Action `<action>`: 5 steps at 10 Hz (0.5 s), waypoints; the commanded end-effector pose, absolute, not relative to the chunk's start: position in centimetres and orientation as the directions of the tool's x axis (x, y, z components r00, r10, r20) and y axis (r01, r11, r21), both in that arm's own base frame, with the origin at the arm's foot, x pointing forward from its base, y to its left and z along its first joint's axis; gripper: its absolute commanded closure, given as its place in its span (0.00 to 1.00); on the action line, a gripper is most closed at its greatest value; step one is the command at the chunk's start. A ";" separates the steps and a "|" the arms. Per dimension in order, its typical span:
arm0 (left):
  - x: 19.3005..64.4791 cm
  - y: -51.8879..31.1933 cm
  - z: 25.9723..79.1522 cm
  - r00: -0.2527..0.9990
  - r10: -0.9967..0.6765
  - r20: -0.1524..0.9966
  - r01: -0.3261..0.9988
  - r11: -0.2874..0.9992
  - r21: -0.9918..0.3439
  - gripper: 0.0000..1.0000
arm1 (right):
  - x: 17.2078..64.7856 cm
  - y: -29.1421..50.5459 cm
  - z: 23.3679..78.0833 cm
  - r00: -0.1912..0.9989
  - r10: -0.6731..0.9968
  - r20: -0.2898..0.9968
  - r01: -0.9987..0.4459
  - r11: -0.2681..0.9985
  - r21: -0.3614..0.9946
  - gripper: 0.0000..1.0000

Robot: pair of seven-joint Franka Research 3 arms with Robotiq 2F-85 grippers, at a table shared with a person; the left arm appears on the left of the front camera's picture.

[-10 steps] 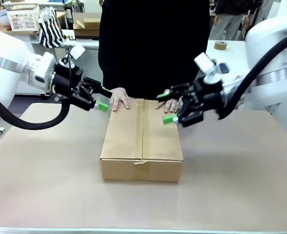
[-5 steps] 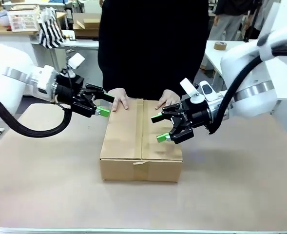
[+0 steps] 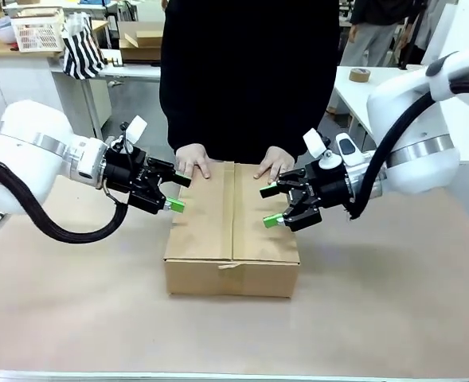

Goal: Pack the gift set into the box.
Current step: Press and hold the closed box until the human finishes sealing it.

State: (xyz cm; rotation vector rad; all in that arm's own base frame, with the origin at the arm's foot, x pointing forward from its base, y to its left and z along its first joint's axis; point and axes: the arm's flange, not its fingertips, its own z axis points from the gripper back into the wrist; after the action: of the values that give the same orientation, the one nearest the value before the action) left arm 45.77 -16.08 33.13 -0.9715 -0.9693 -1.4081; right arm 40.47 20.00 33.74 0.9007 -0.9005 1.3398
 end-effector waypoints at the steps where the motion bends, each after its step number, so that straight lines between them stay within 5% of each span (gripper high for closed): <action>1: 46.5 -16.1 32.4 -0.026 -0.286 0.958 1.000 -0.003 0.027 0.00 | 40.7 20.4 32.0 0.052 0.388 0.920 -0.996 0.090 0.019 0.00; 5: 46.6 -17.3 31.1 -0.084 -0.341 0.936 0.996 -0.046 0.072 0.00 | 41.9 21.4 29.7 0.090 0.468 0.879 -0.991 0.126 0.035 0.00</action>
State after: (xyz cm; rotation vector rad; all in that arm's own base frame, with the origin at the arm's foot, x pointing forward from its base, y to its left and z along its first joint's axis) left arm 46.46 -16.78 31.28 -0.9753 -0.9562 -1.3873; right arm 41.33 20.44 30.94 0.8600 -0.8489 1.2950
